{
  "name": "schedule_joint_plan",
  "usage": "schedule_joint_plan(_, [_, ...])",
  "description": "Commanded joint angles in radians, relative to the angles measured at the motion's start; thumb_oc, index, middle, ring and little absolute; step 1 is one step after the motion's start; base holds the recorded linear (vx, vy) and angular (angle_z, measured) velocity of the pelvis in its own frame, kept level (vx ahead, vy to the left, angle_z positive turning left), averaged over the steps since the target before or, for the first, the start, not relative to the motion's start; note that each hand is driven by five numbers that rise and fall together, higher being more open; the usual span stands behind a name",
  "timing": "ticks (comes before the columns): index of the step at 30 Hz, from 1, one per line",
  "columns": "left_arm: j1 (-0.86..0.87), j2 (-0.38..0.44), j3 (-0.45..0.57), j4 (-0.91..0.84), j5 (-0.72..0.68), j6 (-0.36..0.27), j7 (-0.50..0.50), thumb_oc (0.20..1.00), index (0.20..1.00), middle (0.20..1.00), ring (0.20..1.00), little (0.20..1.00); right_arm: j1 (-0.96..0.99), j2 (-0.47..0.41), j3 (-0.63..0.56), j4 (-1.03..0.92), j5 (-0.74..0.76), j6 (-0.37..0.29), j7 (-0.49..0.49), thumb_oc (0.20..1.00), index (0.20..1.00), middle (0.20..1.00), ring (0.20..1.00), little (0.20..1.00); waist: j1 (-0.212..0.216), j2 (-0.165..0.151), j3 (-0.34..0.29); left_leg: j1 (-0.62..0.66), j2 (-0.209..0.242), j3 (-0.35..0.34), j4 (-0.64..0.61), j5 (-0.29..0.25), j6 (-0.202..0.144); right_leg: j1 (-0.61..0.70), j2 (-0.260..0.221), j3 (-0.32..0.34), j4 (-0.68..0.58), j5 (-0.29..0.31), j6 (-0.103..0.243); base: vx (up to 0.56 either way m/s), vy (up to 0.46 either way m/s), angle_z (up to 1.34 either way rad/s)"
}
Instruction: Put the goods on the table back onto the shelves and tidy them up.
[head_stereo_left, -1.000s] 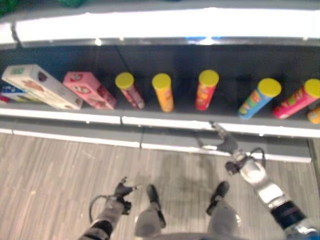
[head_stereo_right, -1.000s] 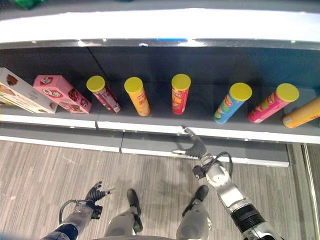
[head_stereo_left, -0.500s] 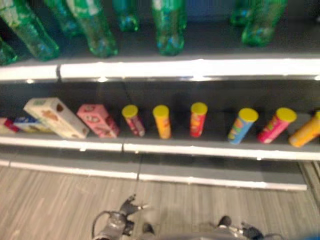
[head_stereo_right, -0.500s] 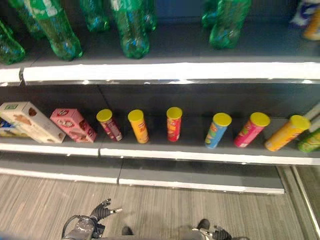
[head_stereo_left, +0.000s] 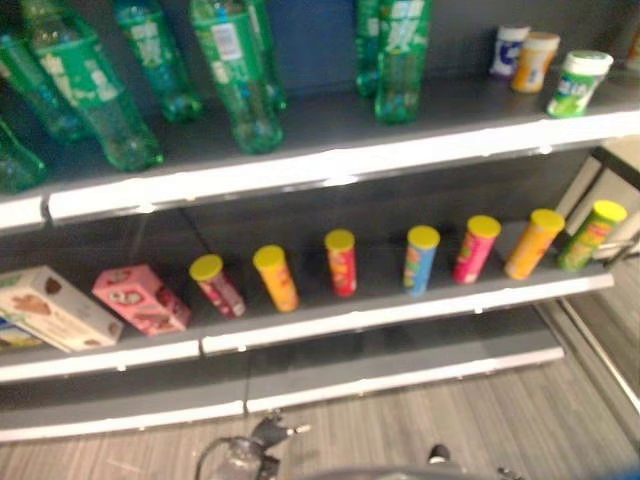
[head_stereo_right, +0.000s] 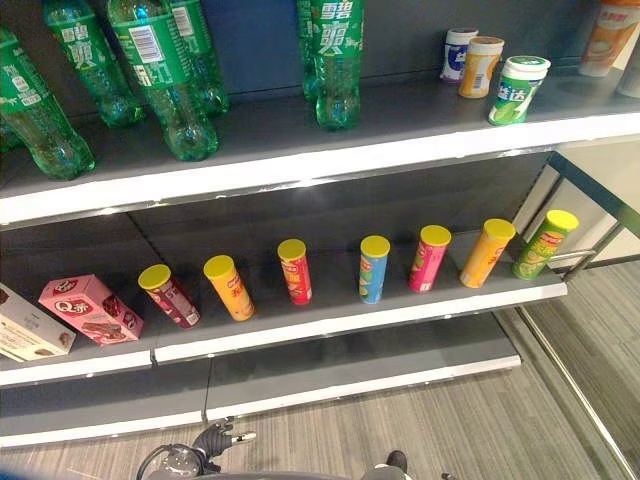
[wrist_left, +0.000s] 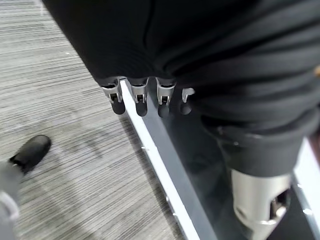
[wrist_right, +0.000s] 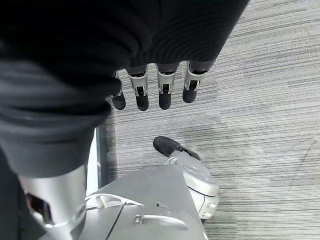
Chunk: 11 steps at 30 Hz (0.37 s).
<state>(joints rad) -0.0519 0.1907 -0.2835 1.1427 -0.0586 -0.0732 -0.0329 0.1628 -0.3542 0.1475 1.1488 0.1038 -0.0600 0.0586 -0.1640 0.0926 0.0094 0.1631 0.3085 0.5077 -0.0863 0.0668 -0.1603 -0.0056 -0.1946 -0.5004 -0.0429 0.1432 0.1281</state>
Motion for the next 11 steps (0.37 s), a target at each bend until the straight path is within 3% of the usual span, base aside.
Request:
schedule_joint_plan(1, [-0.093, 0.044, 0.025, 0.026, 0.005, -0.033, 0.012, 1.0, 1.0, 1.0, 1.0, 1.0, -0.048, 0.026, 0.014, 0.039, 0.028, -0.017, -0.001, 1.0, 1.0, 1.0, 1.0, 1.0, -0.027, -0.022, 0.03, 0.054, 0.031, 0.036, 0.012, 0.056, -0.087, 0.062, 0.045, 0.047, 0.034, -0.175, -0.016, -0.02, -0.178, -0.31])
schedule_joint_plan(4, [-0.099, 0.053, 0.034, 0.037, 0.011, -0.028, 0.018, 1.0, 1.0, 1.0, 1.0, 1.0, -0.05, 0.014, 0.022, 0.033, 0.016, -0.019, -0.002, 1.0, 1.0, 1.0, 1.0, 1.0, -0.032, -0.021, 0.025, 0.051, 0.056, 0.043, 0.05, 0.085, -0.098, 0.075, 0.076, 0.064, 0.015, -0.186, -0.031, -0.04, -0.145, -0.28])
schedule_joint_plan(7, [-0.071, 0.05, 0.04, 0.059, 0.044, -0.022, 0.032, 1.0, 1.0, 1.0, 1.0, 1.0, -0.054, 0.007, 0.025, 0.022, 0.03, -0.025, 0.0, 1.0, 1.0, 1.0, 1.0, 1.0, -0.033, -0.034, 0.041, 0.025, 0.107, 0.052, 0.172, 0.108, -0.102, 0.117, 0.124, 0.096, -0.021, -0.21, -0.063, -0.04, -0.198, -0.41])
schedule_joint_plan(11, [0.005, 0.03, 0.043, 0.074, 0.077, -0.033, 0.055, 1.0, 1.0, 1.0, 1.0, 1.0, -0.09, 0.004, -0.001, 0.056, 0.056, -0.029, -0.011, 1.0, 1.0, 1.0, 1.0, 1.0, 0.01, -0.059, 0.081, -0.051, 0.094, -0.011, 0.258, 0.107, -0.091, 0.137, 0.131, 0.101, -0.037, -0.222, -0.078, -0.09, -0.095, -0.22])
